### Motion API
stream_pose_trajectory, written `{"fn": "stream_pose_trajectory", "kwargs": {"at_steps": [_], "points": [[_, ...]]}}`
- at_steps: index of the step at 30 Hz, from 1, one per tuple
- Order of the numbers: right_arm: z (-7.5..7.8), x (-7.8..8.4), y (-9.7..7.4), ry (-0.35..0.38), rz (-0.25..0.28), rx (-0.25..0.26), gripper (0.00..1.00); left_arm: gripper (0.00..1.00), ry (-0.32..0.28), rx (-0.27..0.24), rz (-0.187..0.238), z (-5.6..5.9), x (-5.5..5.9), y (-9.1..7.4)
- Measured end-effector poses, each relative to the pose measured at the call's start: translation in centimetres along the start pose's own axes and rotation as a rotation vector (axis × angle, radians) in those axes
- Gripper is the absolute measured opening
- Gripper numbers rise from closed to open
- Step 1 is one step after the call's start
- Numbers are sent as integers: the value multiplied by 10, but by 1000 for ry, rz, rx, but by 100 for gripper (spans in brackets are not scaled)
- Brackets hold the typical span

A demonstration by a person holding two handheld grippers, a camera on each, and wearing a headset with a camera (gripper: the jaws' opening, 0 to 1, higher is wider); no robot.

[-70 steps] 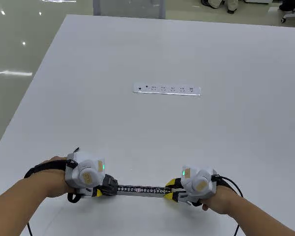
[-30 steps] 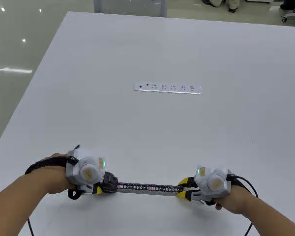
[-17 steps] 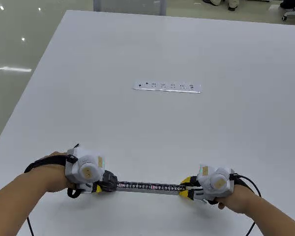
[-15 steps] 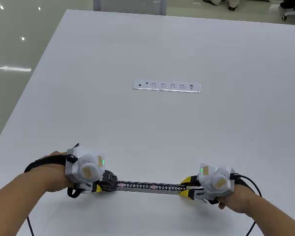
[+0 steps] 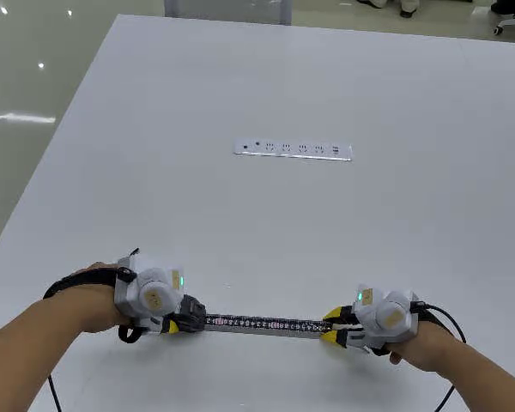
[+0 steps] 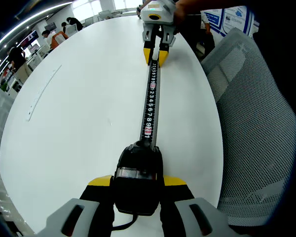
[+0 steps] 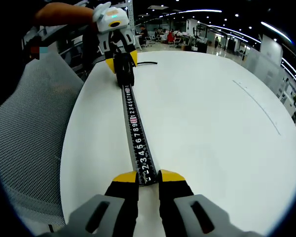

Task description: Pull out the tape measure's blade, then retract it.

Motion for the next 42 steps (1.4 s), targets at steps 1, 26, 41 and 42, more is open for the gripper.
{"fn": "stream_pose_trajectory", "kwargs": {"at_steps": [1,26,41,42], "points": [[0,1,0,-2,-1,-1,13,32,0,0,0,0,0,0],[7,11,-9,6,-14,7,14,32,0,-4,1,1,0,0],[7,9,-8,-26,-59,3,15,33,-11,-9,2,-1,0,1],[7,9,-8,-28,-64,8,15,33,-17,-9,6,-1,0,1]]}}
Point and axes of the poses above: the centre of the closed fingertips' face, and the gripper's own axes: y roughly forward along the fingers, z roughly to its right, x roughly out of its underside, the point moved 3 cm from there along -y, roughly backward along the fingers, and after that the axes turned 8 degrees about x, right-handed, at the moved point
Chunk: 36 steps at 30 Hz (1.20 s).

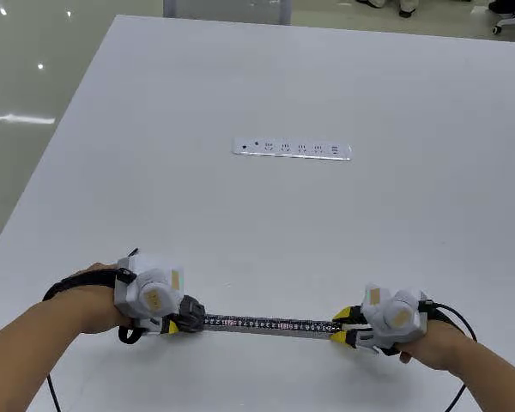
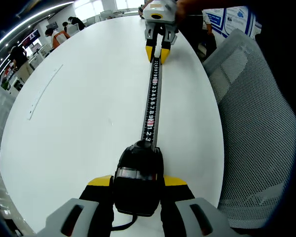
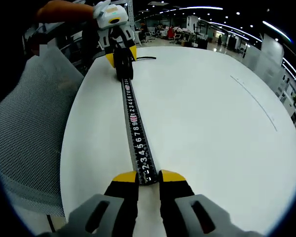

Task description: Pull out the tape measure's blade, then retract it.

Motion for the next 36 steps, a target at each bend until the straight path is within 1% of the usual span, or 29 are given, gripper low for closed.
{"fn": "stream_pose_trajectory", "kwargs": {"at_steps": [4,7,8,10,12,13,14,15,16,18,19,20,21,22,23,24,25,26,27,28,29,30,31,32,33,35,36], "points": [[1,0,0,4,-19,-4,15,34,7,-5,0,0,1,1],[0,-1,0,-15,-47,-2,15,34,6,-10,0,0,0,1],[-1,-2,0,-44,-62,-3,15,35,-5,-15,1,0,0,1],[-1,-4,1,-53,-73,4,16,35,-1,-22,-1,0,0,0],[1,-4,0,-80,-81,22,18,35,-19,-29,11,1,-1,-1],[3,-4,0,-81,-80,41,20,35,-25,-32,21,2,0,-4],[4,-2,-1,-59,-83,53,21,35,-33,-37,28,2,0,-5],[4,-2,-2,-37,-82,68,21,36,-47,-48,32,2,3,-6],[4,-2,-4,-42,-71,88,21,39,-66,-65,34,1,7,-8],[-1,0,-9,-12,-58,95,21,45,-94,-80,36,2,16,-12],[-3,2,-11,-3,-51,100,22,47,-122,-85,48,2,20,-13],[-5,3,-14,-3,-43,108,24,48,-158,-96,77,2,21,-15],[-7,5,-19,6,-34,121,26,49,-206,-119,122,1,23,-18],[-9,6,-21,24,-27,124,28,52,-236,-131,148,1,25,-20],[-14,8,-25,79,-9,120,28,56,-283,-149,185,1,28,-24],[-17,10,-28,98,-4,116,30,59,-309,-162,212,0,29,-27],[-18,12,-31,113,-3,133,31,62,-329,-179,236,-1,32,-28],[-17,16,-35,130,-2,160,32,65,-358,-200,269,-1,34,-32],[-18,18,-39,152,12,171,32,67,-381,-214,290,-1,37,-33],[-21,19,-42,194,27,180,32,68,-418,-234,332,0,39,-36],[-22,21,-45,221,30,195,35,71,-443,-241,366,3,37,-40],[-21,23,-48,240,33,217,42,74,-468,-249,401,4,38,-42],[-19,25,-51,263,51,256,49,78,-501,-252,449,6,39,-43],[-17,27,-53,288,67,277,56,84,-523,-253,476,8,40,-44],[-16,27,-56,316,96,309,64,89,-547,-267,509,11,41,-48],[-15,27,-63,332,129,349,73,100,-574,-303,555,12,43,-53],[-14,26,-67,348,149,380,80,100,-595,-321,586,13,45,-57]]}}
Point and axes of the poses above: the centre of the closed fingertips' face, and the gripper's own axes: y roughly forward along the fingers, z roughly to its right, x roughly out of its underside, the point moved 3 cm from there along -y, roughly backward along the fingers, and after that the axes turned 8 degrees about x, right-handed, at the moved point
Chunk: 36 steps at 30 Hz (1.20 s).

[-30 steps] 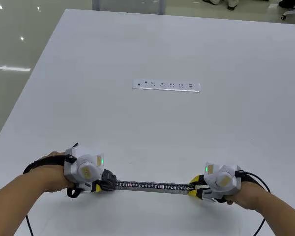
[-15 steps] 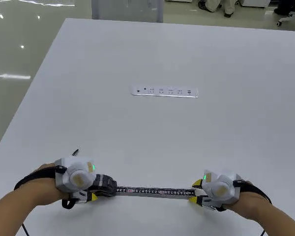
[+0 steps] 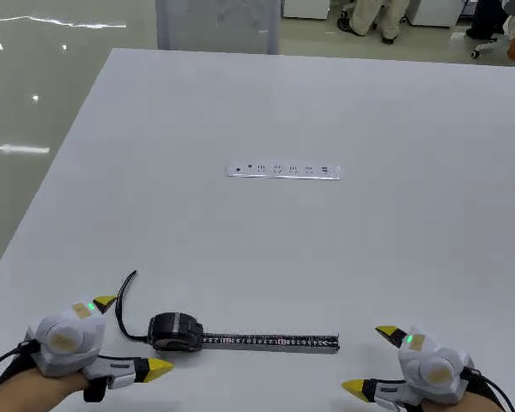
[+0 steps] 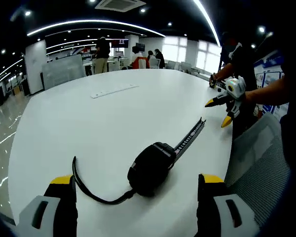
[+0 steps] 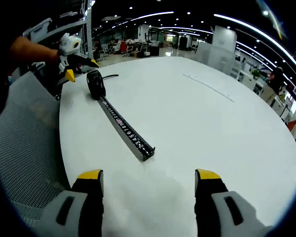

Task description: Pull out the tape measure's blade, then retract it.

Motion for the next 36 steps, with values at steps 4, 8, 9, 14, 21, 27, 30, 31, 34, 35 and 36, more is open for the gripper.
{"fn": "stream_pose_trajectory", "kwargs": {"at_steps": [4,8,9,14,21,27,30,31,34,35,36], "points": [[4,0,-12,5,28,99,97,100,-17,-21,73,2,6,-12],[3,-4,-28,108,87,154,100,100,-21,-55,89,5,14,-27],[0,-4,-32,122,100,138,100,100,-30,-67,90,4,15,-29],[-6,-7,-49,221,186,150,100,100,-77,-90,137,7,21,-49],[-14,-3,-58,199,188,123,100,100,-56,-95,153,16,28,-62],[-11,9,-57,205,106,148,100,100,-31,-69,132,24,24,-55],[-6,10,-63,206,134,170,100,100,-30,-67,129,26,23,-54],[-5,11,-64,196,133,182,100,100,-29,-67,130,25,23,-54],[-7,13,-67,196,118,154,100,100,-29,-70,141,26,20,-54],[-7,12,-67,180,125,160,100,100,-35,-72,146,26,20,-54],[-8,12,-68,172,121,151,100,100,-43,-72,147,25,20,-53]]}}
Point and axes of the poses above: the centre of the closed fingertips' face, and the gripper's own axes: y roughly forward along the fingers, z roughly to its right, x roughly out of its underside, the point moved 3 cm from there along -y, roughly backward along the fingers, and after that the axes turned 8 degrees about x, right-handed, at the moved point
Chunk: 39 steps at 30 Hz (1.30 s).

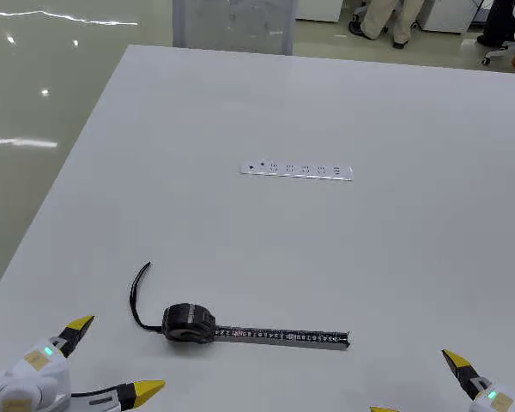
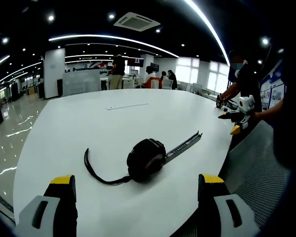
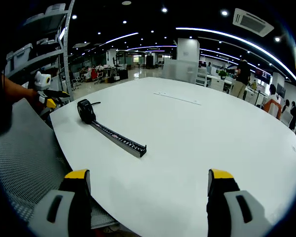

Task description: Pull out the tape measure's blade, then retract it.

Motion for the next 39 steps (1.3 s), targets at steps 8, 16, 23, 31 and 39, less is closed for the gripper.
{"fn": "stream_pose_trajectory", "kwargs": {"at_steps": [8,16,23,31,39], "points": [[-3,-3,0,-20,-8,-17,100,100,-25,25,29,-1,-3,2],[2,-6,-2,-44,-11,-14,100,100,13,54,41,2,-11,3],[0,-9,-2,-69,-13,-37,100,100,16,64,51,-1,-9,1],[-4,-7,-2,-61,-32,-56,99,100,26,54,11,-4,-5,-2],[-4,-6,-2,-101,-46,-75,97,100,39,47,11,-6,-11,-1]]}}
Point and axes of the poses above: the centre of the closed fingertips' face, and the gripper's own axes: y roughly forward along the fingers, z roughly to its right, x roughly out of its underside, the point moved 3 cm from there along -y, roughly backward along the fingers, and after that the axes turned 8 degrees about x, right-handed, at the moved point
